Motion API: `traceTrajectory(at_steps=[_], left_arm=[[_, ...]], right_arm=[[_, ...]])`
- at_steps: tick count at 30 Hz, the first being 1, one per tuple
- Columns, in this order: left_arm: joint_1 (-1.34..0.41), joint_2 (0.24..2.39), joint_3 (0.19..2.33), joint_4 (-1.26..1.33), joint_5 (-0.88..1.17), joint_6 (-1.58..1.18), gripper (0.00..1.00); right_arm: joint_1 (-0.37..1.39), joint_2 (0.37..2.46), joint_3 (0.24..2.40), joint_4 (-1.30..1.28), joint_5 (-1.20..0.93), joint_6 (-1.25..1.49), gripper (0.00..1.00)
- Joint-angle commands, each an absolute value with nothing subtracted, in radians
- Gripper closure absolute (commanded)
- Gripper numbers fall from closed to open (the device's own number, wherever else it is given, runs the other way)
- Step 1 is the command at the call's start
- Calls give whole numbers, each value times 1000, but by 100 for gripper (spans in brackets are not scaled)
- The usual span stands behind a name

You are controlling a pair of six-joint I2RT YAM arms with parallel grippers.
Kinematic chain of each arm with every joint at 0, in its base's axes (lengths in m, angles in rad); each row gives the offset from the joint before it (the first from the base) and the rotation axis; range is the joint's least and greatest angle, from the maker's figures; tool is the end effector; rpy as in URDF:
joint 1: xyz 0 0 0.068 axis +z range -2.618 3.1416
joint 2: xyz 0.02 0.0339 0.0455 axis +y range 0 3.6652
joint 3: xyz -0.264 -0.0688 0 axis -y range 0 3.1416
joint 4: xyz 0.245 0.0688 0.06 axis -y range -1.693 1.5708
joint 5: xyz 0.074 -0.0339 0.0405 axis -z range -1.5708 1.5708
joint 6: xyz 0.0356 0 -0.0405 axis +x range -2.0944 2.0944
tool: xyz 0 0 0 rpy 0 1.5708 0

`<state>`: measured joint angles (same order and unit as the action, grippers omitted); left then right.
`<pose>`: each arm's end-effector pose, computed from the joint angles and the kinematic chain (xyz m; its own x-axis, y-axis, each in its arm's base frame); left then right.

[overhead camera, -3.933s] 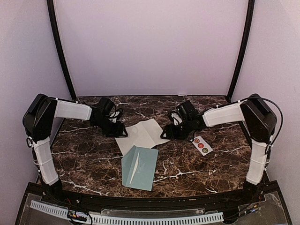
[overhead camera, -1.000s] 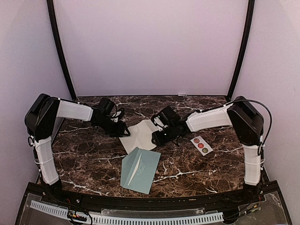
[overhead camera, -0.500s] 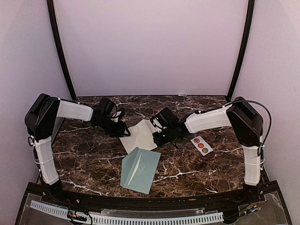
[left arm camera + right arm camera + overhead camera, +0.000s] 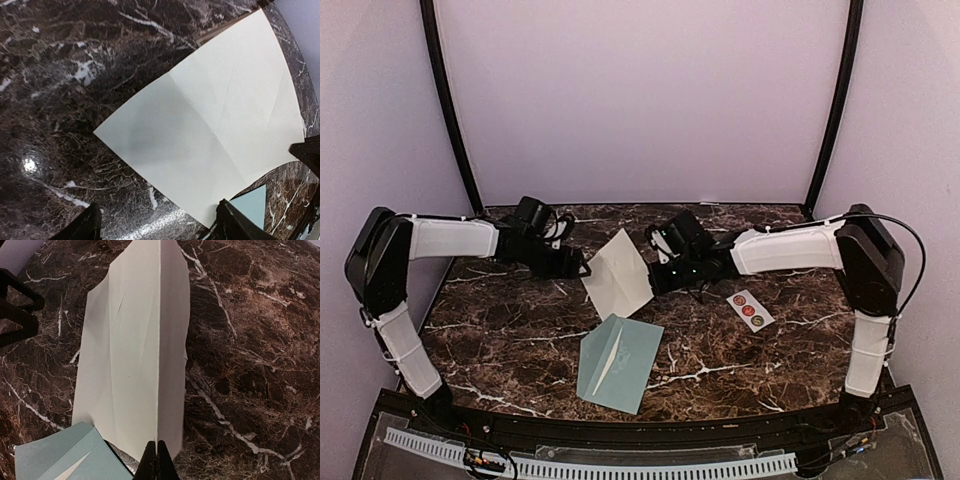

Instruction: Place the letter into the envelope and seal it

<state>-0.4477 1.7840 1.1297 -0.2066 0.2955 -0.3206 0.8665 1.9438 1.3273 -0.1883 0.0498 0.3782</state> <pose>0.3355 -0.1726 0.1881 -0.8333 0.0657 -0.5489 0.3400 0.8439 -0.4150 0.2777 0.3241 0.1877 -0.7065 -0.2619 -0.6575 -0.5143 0.8282 0.2226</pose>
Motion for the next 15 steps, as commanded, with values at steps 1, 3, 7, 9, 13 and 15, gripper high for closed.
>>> traceTrajectory(at_steps=[1,3,7,9,13,15], left_arm=[[-445,1552,1076,-121,186,-254,21],[-445,1487,1061,-104,203,-234,20],[-445,1379,1072,-91,287,-170,19],[-445,1336,1088,-88,353,-130,19],[-458,1312,1176,-149,559,-59,18],[-492,1314,1218,-183,612,-24,18]], right_arm=[[868,1851,1346,-205,58,356,100],[859,1829,1356,-221,30,339,100],[827,1791,1367,-247,-101,308,100],[808,1770,1365,-255,-182,286,100],[789,1719,1360,-290,-357,215,100],[789,1698,1364,-321,-452,175,100]])
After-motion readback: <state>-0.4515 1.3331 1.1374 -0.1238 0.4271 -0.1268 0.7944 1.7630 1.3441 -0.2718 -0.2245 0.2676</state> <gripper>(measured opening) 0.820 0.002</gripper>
